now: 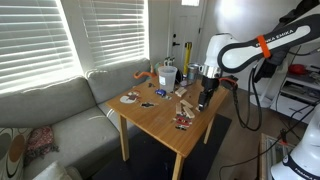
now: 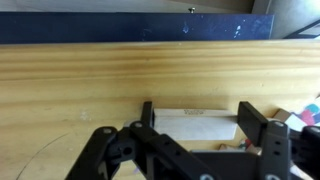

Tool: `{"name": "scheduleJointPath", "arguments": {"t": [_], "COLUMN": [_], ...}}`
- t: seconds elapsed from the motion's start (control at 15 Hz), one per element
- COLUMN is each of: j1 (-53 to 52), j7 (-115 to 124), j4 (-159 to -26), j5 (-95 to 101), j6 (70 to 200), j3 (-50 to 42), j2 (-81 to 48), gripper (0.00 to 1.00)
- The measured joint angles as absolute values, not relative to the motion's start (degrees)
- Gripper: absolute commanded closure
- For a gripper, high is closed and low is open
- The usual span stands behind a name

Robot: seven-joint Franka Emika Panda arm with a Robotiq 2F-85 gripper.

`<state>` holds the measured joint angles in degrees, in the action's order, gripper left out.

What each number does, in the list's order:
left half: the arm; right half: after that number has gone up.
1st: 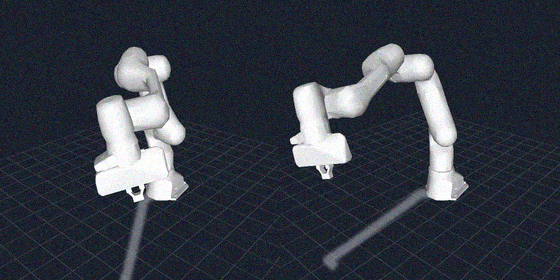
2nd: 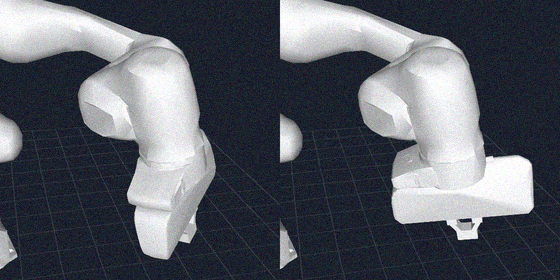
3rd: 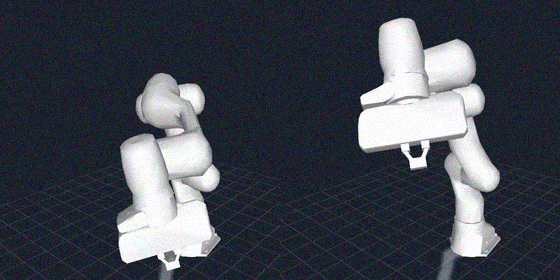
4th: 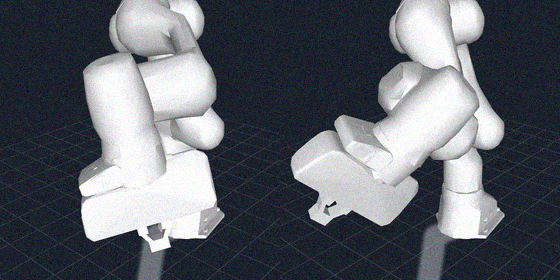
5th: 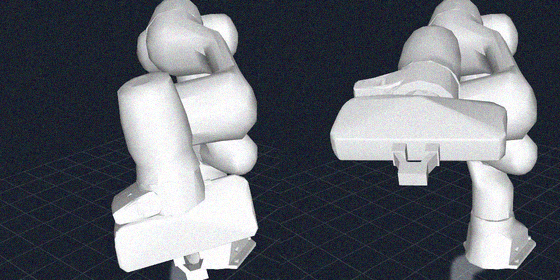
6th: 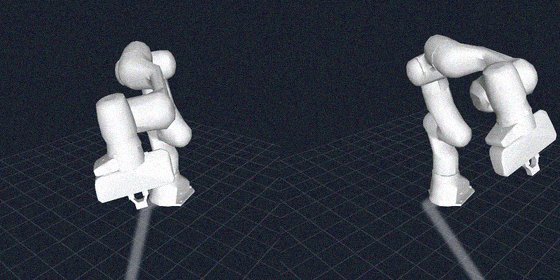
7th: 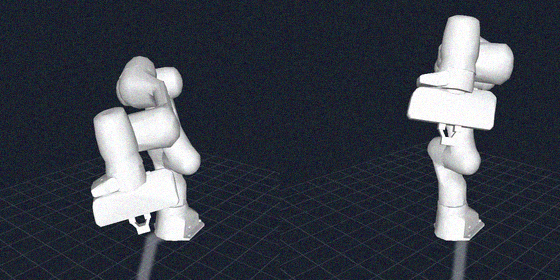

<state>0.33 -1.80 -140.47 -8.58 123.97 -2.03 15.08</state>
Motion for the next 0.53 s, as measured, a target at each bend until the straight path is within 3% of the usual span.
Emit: {"name": "scheduleJointPath", "arguments": {"t": [0.53], "j1": [0.00], "j7": [5.10], "j4": [-139.75], "j5": [-10.03], "j6": [123.97], "j3": [-1.03], "j2": [14.41], "gripper": [0.40]}}
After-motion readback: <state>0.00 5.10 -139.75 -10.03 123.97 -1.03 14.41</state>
